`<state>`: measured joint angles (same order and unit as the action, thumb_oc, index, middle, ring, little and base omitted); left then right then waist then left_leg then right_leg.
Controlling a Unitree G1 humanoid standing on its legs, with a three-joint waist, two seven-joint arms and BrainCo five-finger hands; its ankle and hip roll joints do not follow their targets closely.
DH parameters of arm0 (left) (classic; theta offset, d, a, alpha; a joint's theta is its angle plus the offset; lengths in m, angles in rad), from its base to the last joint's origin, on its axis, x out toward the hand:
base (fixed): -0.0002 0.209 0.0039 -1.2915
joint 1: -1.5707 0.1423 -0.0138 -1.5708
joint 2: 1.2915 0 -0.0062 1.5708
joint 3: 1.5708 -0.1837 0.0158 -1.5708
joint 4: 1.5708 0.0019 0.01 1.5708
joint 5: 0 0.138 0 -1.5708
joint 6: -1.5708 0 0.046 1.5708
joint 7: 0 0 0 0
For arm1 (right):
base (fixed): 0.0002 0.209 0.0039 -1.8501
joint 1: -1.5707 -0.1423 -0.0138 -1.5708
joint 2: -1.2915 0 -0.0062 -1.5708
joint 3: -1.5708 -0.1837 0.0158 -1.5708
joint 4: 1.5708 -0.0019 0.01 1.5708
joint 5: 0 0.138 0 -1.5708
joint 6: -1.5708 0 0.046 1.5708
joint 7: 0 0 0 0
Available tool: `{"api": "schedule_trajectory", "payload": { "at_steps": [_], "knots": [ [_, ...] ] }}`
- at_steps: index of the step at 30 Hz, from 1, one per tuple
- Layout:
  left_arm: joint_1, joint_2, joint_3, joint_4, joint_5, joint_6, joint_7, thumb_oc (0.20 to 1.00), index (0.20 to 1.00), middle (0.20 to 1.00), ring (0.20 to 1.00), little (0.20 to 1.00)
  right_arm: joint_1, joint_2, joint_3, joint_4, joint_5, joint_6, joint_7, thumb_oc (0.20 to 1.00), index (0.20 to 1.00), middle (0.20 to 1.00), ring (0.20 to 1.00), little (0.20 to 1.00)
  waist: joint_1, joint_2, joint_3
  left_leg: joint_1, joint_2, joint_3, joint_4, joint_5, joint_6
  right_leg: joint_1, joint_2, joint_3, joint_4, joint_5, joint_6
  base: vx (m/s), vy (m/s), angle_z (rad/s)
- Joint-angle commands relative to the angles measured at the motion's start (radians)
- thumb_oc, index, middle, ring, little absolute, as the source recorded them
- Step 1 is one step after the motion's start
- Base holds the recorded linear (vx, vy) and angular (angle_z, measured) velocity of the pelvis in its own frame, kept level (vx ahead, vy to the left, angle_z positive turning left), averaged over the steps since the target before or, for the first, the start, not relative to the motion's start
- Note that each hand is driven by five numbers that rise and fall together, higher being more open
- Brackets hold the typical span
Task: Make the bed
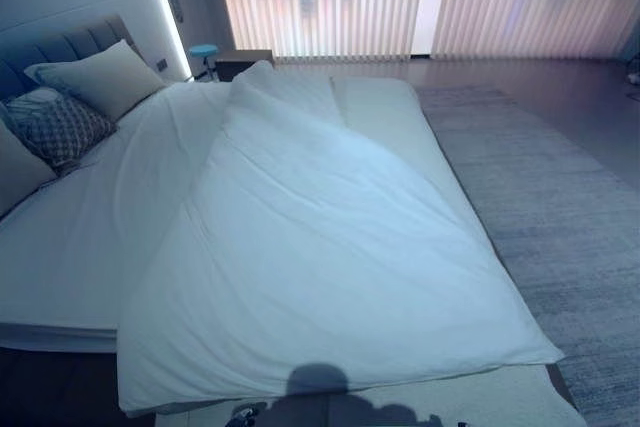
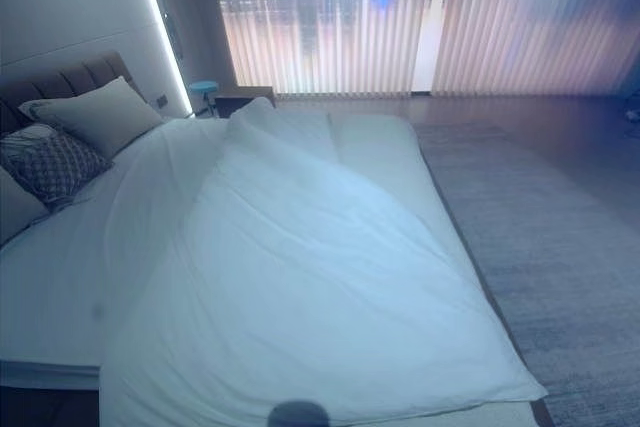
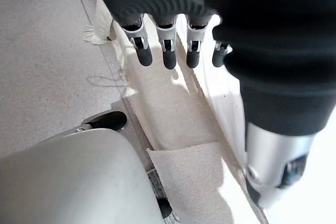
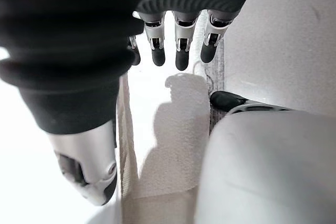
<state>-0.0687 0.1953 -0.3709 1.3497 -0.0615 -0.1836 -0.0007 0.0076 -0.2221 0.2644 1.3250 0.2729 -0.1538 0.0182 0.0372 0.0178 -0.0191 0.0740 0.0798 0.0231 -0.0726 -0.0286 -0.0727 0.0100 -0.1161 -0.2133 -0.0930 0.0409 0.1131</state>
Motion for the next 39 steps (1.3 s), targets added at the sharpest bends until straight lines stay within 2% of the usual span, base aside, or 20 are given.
{"api": "schedule_trajectory", "payload": {
  "at_steps": [1,4,6,8,12,13,14,18,19,20,24,26,29,31,35,36,37,39],
  "knots": [
    [-0.080,-0.036,0.026,0.079,-0.019,-0.022,-0.003,1.000,1.000,1.000,1.000,1.000,-0.063,0.035,0.001,0.055,-0.013,-0.020,0.004,1.000,1.000,1.000,1.000,1.000,-0.018,-0.047,0.011,-0.042,-0.067,-0.031,-0.015,0.016,0.048,-0.022,-0.009,-0.003,0.006,0.062,0.033,0.00,0.000,0.00],
    [-0.080,-0.034,0.030,0.080,-0.024,-0.022,-0.002,1.000,1.000,1.000,1.000,1.000,-0.061,0.037,0.002,0.052,-0.011,-0.022,0.004,1.000,1.000,1.000,1.000,1.000,-0.019,-0.048,0.012,-0.041,-0.066,-0.029,-0.015,0.016,0.047,-0.022,-0.008,-0.002,0.006,0.061,0.032,0.00,0.000,0.00],
    [-0.082,-0.033,0.049,0.074,-0.067,-0.023,0.001,1.000,1.000,1.000,1.000,1.000,-0.063,0.036,0.004,0.042,-0.002,-0.027,0.002,1.000,1.000,1.000,1.000,1.000,-0.019,-0.051,0.022,-0.041,-0.065,-0.029,-0.015,0.014,0.048,-0.019,-0.005,-0.006,0.011,0.057,0.031,0.00,0.000,0.00],
    [-0.091,-0.038,0.071,0.071,-0.140,-0.026,-0.005,1.000,1.000,1.000,1.000,1.000,-0.066,0.035,0.005,0.033,0.008,-0.032,-0.001,1.000,1.000,1.000,1.000,1.000,-0.026,-0.049,0.045,-0.041,-0.062,-0.032,-0.015,0.017,0.052,-0.052,-0.001,0.005,0.082,0.034,0.024,0.00,0.000,0.00],
    [-0.098,-0.048,0.081,0.073,-0.184,-0.027,-0.015,1.000,1.000,1.000,1.000,1.000,-0.070,0.033,0.001,0.031,0.018,-0.033,-0.004,1.000,1.000,1.000,1.000,1.000,-0.032,-0.047,0.058,-0.047,-0.061,-0.032,-0.015,0.019,0.051,-0.069,0.000,0.011,0.097,0.025,0.022,-0.02,-0.007,0.02],
    [-0.110,-0.063,0.093,0.066,-0.261,-0.026,-0.023,1.000,1.000,1.000,1.000,1.000,-0.074,0.031,0.004,0.024,0.026,-0.037,-0.011,1.000,1.000,1.000,1.000,1.000,-0.036,-0.047,0.076,-0.060,-0.060,-0.027,-0.015,0.022,0.050,-0.089,0.001,0.008,0.100,0.025,0.022,-0.05,-0.014,-0.01],
    [-0.110,-0.063,0.093,0.066,-0.261,-0.026,-0.024,1.000,1.000,1.000,1.000,1.000,-0.074,0.031,0.004,0.024,0.026,-0.037,-0.011,1.000,1.000,1.000,1.000,1.000,-0.036,-0.047,0.076,-0.061,-0.060,-0.027,-0.015,0.022,0.050,-0.090,0.001,0.008,0.101,0.025,0.022,-0.15,-0.036,-0.02],
    [-0.157,-0.079,0.094,0.062,-0.392,-0.010,-0.032,1.000,1.000,1.000,1.000,1.000,-0.104,0.022,0.053,-0.027,0.006,-0.039,-0.033,1.000,1.000,1.000,1.000,1.000,-0.049,-0.053,0.159,-0.116,-0.047,-0.017,-0.015,0.048,0.045,-0.182,0.008,0.011,0.178,0.011,0.015,-0.17,-0.037,-0.06],
    [-0.157,-0.079,0.094,0.062,-0.392,-0.010,-0.032,1.000,1.000,1.000,1.000,1.000,-0.104,0.022,0.053,-0.027,0.006,-0.039,-0.033,1.000,1.000,1.000,1.000,1.000,-0.050,-0.053,0.159,-0.116,-0.047,-0.018,-0.015,0.048,0.046,-0.183,0.007,0.011,0.178,0.011,0.015,-0.22,-0.022,0.00],
    [-0.202,-0.100,0.101,0.071,-0.468,0.002,-0.028,1.000,1.000,1.000,1.000,1.000,-0.138,0.019,0.068,-0.046,0.012,-0.035,-0.049,1.000,1.000,1.000,1.000,1.000,-0.055,-0.055,0.210,-0.155,-0.049,-0.010,0.006,0.062,0.044,-0.234,0.003,0.011,0.225,0.008,0.016,-0.17,-0.009,-0.02],
    [-0.222,-0.107,0.102,0.071,-0.502,0.007,-0.022,1.000,1.000,1.000,1.000,1.000,-0.153,0.020,0.074,-0.057,0.016,-0.035,-0.057,1.000,1.000,1.000,1.000,1.000,-0.057,-0.060,0.227,-0.186,-0.050,-0.008,0.038,0.058,0.043,-0.261,-0.001,0.012,0.252,0.007,0.015,-0.13,-0.017,-0.03],
    [-0.276,-0.138,0.103,0.070,-0.612,0.013,-0.004,1.000,1.000,1.000,1.000,1.000,-0.196,0.012,0.085,-0.083,0.043,-0.034,-0.094,1.000,1.000,1.000,1.000,1.000,-0.068,-0.078,0.293,-0.344,-0.063,-0.016,0.193,0.041,0.030,-0.359,-0.014,0.011,0.315,0.003,0.013,-0.29,-0.095,0.02],
    [-0.290,-0.150,0.106,0.061,-0.648,0.013,0.002,1.000,1.000,1.000,1.000,1.000,-0.205,0.010,0.088,-0.110,0.054,-0.036,-0.110,1.000,1.000,1.000,1.000,1.000,-0.075,-0.084,0.305,-0.402,-0.067,-0.021,0.246,0.031,0.026,-0.404,-0.019,0.009,0.353,-0.004,0.011,-0.13,-0.052,0.10],
    [-0.306,-0.159,0.121,0.039,-0.721,0.006,0.021,1.000,1.000,1.000,1.000,1.000,-0.218,0.006,0.084,-0.155,0.095,-0.045,-0.136,1.000,1.000,1.000,1.000,1.000,-0.082,-0.088,0.330,-0.463,-0.069,-0.024,0.297,0.021,0.022,-0.453,-0.027,0.011,0.390,-0.011,0.010,-0.08,-0.027,0.14],
    [-0.319,-0.162,0.128,0.031,-0.747,0.002,0.029,1.000,1.000,1.000,1.000,1.000,-0.223,0.006,0.083,-0.174,0.108,-0.050,-0.145,1.000,1.000,1.000,1.000,1.000,-0.084,-0.089,0.333,-0.489,-0.069,-0.021,0.316,0.016,0.022,-0.478,-0.030,0.011,0.407,-0.014,0.010,-0.04,0.013,0.03],
    [-0.347,-0.165,0.160,-0.001,-0.815,-0.012,0.046,1.000,1.000,1.000,1.000,1.000,-0.233,0.007,0.080,-0.226,0.135,-0.055,-0.163,1.000,1.000,1.000,1.000,1.000,-0.088,-0.091,0.349,-0.530,-0.068,-0.007,0.361,-0.001,0.024,-0.528,-0.042,0.019,0.460,-0.027,0.014,-0.03,0.057,0.00],
    [-0.347,-0.165,0.160,-0.001,-0.815,-0.012,0.046,1.000,1.000,1.000,1.000,1.000,-0.233,0.007,0.081,-0.226,0.135,-0.055,-0.163,1.000,1.000,1.000,1.000,1.000,-0.089,-0.091,0.347,-0.532,-0.068,-0.007,0.362,-0.001,0.024,-0.530,-0.042,0.019,0.461,-0.027,0.014,-0.07,0.101,-0.03],
    [-0.418,-0.165,0.232,-0.067,-0.958,-0.057,0.091,1.000,1.000,1.000,1.000,1.000,-0.250,0.001,0.082,-0.323,0.156,-0.068,-0.197,1.000,1.000,1.000,1.000,1.000,-0.097,-0.106,0.380,-0.597,-0.066,0.011,0.435,-0.032,0.029,-0.589,-0.059,0.029,0.521,-0.038,0.018,-0.06,0.078,-0.07]
  ]
}}
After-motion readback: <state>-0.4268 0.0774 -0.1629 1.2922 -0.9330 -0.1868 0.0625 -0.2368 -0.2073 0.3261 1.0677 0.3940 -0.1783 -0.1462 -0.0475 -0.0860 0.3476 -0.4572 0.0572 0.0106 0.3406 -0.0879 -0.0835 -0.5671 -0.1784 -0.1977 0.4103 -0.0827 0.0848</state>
